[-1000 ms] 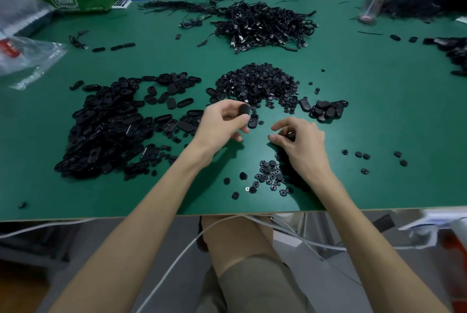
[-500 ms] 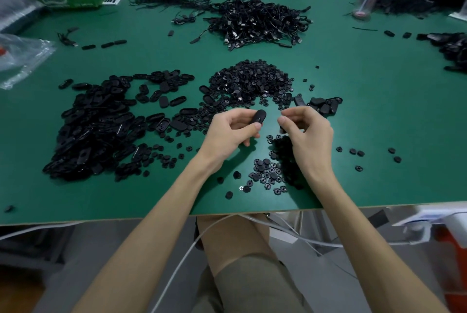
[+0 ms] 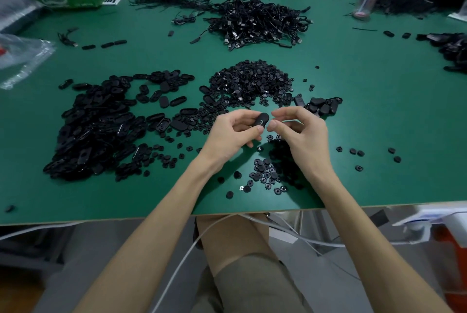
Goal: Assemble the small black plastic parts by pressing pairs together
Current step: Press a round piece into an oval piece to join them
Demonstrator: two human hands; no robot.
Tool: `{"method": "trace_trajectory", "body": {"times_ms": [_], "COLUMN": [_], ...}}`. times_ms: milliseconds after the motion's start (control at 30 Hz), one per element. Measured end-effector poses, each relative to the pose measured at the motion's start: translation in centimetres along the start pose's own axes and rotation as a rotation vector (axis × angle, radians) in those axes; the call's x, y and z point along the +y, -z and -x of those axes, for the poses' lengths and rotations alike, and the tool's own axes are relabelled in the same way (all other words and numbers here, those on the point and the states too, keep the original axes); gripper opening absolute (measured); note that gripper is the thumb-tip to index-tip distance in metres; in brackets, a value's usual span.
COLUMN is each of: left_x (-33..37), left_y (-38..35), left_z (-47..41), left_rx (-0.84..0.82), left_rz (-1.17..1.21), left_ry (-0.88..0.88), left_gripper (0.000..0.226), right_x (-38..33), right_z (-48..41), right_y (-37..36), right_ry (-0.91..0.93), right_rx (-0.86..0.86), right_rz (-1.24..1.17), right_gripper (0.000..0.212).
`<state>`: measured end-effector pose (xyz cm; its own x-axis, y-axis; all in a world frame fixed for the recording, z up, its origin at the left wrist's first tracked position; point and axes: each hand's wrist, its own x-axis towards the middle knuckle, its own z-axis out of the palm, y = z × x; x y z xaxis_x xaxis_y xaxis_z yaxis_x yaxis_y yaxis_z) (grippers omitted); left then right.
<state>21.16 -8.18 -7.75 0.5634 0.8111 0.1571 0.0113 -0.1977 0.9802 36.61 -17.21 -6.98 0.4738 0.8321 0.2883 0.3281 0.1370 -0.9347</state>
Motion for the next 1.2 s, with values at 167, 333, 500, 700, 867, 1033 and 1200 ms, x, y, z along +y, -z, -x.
{"method": "trace_trajectory", "body": {"times_ms": [167,333,500,700,867,1033,1200], "left_x": [0.30,0.36,0.20,-0.03,-0.13,-0.37,-0.42], "left_y": [-0.07,-0.06,0.01,-0.11,-0.13,0.02,0.00], "left_z": [0.16,0.18,0.16,-0.02,-0.02,-0.13,-0.18], "left_rx": [-0.008,-0.002,0.035,0.082,0.092,0.102,0.087], "left_rz": [0.041,0.055,0.097,0.118,0.133,0.070,0.022], "left_ry": [-0.026,-0.021,0.006,0.032,0.037,0.017,0.000], "left_gripper": [0.041,0.041,0.035,0.023,0.021,0.021,0.023], "right_x": [0.14,0.16,0.22,0.32,0.33,0.43,0.47], "right_z": [-0.05,-0.03,-0.05,-0.12,-0.16,-0.16,-0.12], "right_y": [0.05,-0.02,0.01,-0.04,-0.01,-0.09,-0.17], "right_ry": [0.033,0.035,0.022,0.020,0.020,0.043,0.063], "right_rx": [-0.032,-0.070,-0.068,-0.054,-0.054,-0.085,-0.083], "right_rz": [-0.013,-0.044,-0.062,-0.053,-0.055,0.024,0.092], "right_gripper": [0.013,0.018,0.020,0.022,0.022,0.025,0.023]}}
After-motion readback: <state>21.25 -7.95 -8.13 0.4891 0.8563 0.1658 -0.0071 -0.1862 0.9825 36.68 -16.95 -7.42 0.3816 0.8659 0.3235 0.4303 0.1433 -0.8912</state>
